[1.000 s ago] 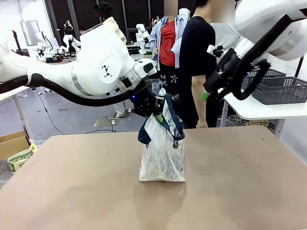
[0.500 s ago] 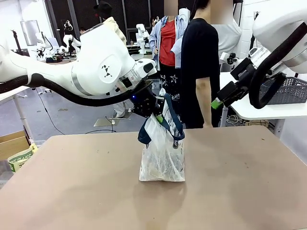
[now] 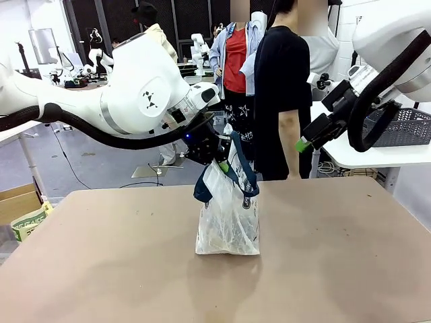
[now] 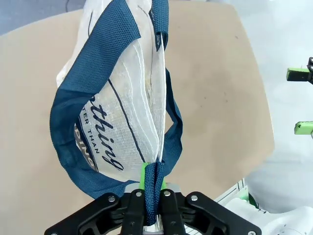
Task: Transfer purchased items from the store into the shopping bag.
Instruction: Move the Reusable shopping bag to the right side of the table.
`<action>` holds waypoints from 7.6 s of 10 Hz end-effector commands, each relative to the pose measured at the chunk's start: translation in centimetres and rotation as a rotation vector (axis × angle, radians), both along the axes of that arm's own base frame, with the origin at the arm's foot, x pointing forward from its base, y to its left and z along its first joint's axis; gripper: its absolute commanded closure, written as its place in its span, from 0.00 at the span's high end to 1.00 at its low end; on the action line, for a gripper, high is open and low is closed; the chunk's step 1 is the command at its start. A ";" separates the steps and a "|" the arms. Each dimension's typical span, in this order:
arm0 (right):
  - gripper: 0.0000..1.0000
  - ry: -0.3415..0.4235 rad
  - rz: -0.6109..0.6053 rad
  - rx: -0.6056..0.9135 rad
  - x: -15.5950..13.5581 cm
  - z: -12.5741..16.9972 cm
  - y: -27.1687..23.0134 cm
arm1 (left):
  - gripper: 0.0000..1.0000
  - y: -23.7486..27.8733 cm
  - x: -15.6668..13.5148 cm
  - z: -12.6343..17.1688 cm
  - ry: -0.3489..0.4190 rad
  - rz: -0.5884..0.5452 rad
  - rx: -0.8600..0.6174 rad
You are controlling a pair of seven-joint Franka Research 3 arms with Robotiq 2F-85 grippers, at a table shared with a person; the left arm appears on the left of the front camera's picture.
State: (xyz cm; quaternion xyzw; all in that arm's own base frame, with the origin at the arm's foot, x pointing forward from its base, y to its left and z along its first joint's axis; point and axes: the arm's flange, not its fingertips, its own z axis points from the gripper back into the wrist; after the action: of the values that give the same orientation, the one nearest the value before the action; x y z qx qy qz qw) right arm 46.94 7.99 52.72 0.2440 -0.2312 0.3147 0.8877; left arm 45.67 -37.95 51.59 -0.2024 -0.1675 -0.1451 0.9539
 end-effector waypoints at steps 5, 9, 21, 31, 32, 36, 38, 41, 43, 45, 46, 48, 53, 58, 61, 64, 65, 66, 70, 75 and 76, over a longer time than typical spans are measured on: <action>1.00 0.013 -0.012 -0.018 0.2 0.3 0.1 | 0.00 1.3 1.9 5.6 -0.096 0.011 0.149; 1.00 0.013 -0.012 -0.018 0.2 0.3 0.1 | 0.00 6.3 3.1 9.8 -0.156 0.038 0.308; 1.00 0.013 -0.012 -0.018 0.2 0.3 0.1 | 0.00 33.2 -1.2 9.0 -0.315 0.477 0.598; 1.00 0.013 -0.012 -0.018 0.2 0.3 0.1 | 0.00 37.4 0.0 5.3 -0.239 0.767 0.579; 1.00 0.013 -0.012 -0.018 0.2 0.3 0.1 | 0.00 37.8 0.3 4.7 -0.206 0.816 0.599; 1.00 0.013 -0.012 -0.018 0.2 0.3 0.1 | 0.00 38.7 -0.1 3.4 -0.225 0.909 0.637; 1.00 0.013 -0.012 -0.018 0.2 0.3 0.1 | 0.00 39.0 0.1 2.3 -0.220 0.883 0.626; 1.00 0.013 -0.012 -0.018 0.2 0.3 0.1 | 0.00 39.3 0.3 0.8 -0.238 0.860 0.587; 1.00 0.013 -0.012 -0.018 0.2 0.3 0.1 | 0.00 38.8 0.1 0.3 -0.230 0.862 0.577; 1.00 0.013 -0.012 -0.018 0.2 0.3 0.1 | 0.00 38.7 -0.3 -0.2 -0.217 0.921 0.598; 1.00 0.013 -0.012 -0.018 0.2 0.3 0.1 | 0.00 38.6 -0.5 -0.3 -0.211 0.968 0.600; 1.00 0.013 -0.012 -0.018 0.2 0.3 0.1 | 0.00 38.4 -0.8 -0.5 -0.191 1.003 0.597; 1.00 0.013 -0.012 -0.018 0.2 0.3 0.1 | 0.00 37.5 -1.3 -1.0 -0.180 1.006 0.608; 1.00 0.013 -0.012 -0.018 0.2 0.3 0.1 | 0.00 37.5 -1.1 -0.7 -0.152 0.988 0.590; 1.00 0.013 -0.012 -0.018 0.2 0.3 0.1 | 0.00 37.5 -1.1 -0.7 -0.152 0.988 0.590; 1.00 0.013 -0.012 -0.018 0.2 0.3 0.1 | 0.16 37.4 -1.1 -1.1 -0.144 0.976 0.588; 1.00 0.013 -0.012 -0.018 0.2 0.3 0.1 | 0.36 37.4 -1.1 -0.8 -0.167 0.994 0.609; 1.00 0.013 -0.012 -0.018 0.2 0.3 0.1 | 0.56 37.6 -1.2 -0.5 -0.174 1.001 0.609; 1.00 0.013 -0.012 -0.018 0.2 0.3 0.1 | 1.00 37.8 -1.3 -0.1 -0.184 1.019 0.608; 1.00 0.013 -0.012 -0.018 0.2 0.3 0.1 | 1.00 38.0 -1.9 2.3 -0.228 1.012 0.592; 1.00 0.013 -0.012 -0.018 0.2 0.3 0.1 | 1.00 38.1 -1.8 3.0 -0.238 1.007 0.582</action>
State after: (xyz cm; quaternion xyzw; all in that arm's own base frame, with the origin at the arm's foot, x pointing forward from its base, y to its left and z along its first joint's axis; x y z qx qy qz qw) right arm 47.01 7.95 52.78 0.2435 -0.2317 0.3142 0.8879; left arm 43.81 -0.27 54.03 0.1837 -0.2923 0.2658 0.9001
